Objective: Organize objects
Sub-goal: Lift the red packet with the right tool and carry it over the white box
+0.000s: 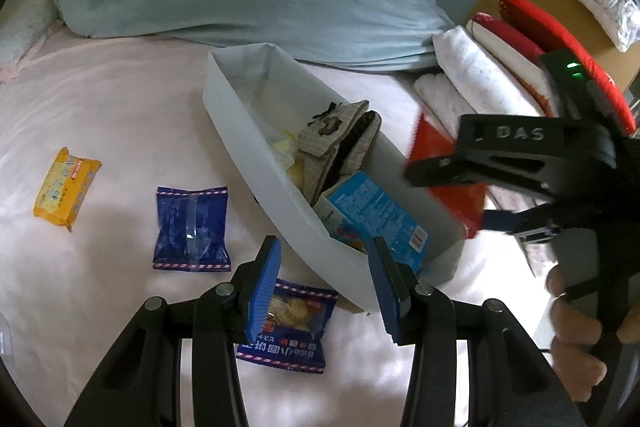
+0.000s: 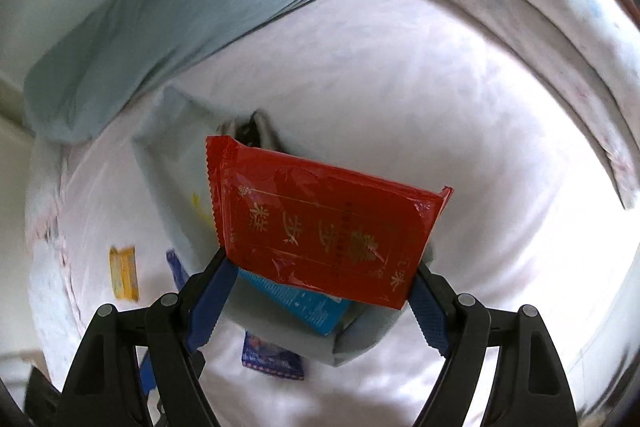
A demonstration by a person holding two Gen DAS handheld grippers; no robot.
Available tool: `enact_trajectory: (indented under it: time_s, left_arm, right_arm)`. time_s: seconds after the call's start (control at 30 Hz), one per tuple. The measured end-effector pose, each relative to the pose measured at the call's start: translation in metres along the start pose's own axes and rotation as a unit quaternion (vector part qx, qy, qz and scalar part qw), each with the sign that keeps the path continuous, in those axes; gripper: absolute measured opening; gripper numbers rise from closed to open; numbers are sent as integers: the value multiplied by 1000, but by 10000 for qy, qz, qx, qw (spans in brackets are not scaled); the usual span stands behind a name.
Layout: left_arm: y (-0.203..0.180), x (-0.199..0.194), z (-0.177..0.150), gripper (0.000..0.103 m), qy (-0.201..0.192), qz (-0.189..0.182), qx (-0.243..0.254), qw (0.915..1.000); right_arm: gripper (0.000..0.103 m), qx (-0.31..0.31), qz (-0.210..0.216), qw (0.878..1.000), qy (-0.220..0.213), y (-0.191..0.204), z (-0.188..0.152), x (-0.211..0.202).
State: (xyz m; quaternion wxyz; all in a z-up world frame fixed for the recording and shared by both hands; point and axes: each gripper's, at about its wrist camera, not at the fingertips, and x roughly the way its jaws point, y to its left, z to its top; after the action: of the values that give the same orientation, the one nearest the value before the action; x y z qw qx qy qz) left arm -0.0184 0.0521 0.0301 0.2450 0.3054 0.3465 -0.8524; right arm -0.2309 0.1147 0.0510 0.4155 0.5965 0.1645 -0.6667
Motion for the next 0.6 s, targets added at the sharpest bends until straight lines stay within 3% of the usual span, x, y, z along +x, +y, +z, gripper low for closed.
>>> enact_trajectory:
  time_s: [0.1,0.23,0.37,0.6]
  left_arm:
    - [12,-5,4,47,4,-421,-245,9988]
    - [34,-9,6,52,-3,-1142,-799,9902]
    - [32,-8,6,54,-38,-1405,-905,9859]
    - [-8,5,7,54,13,-1716,-615,9832]
  right_arm:
    - [82,-53,198,9993,315,2,-3,13]
    - [82,-83,138,9993,344,0,-5,15]
    - [82,94,301,9987,391,-5,-3,15]
    - [82,282,862,9929,773,-17,1,23]
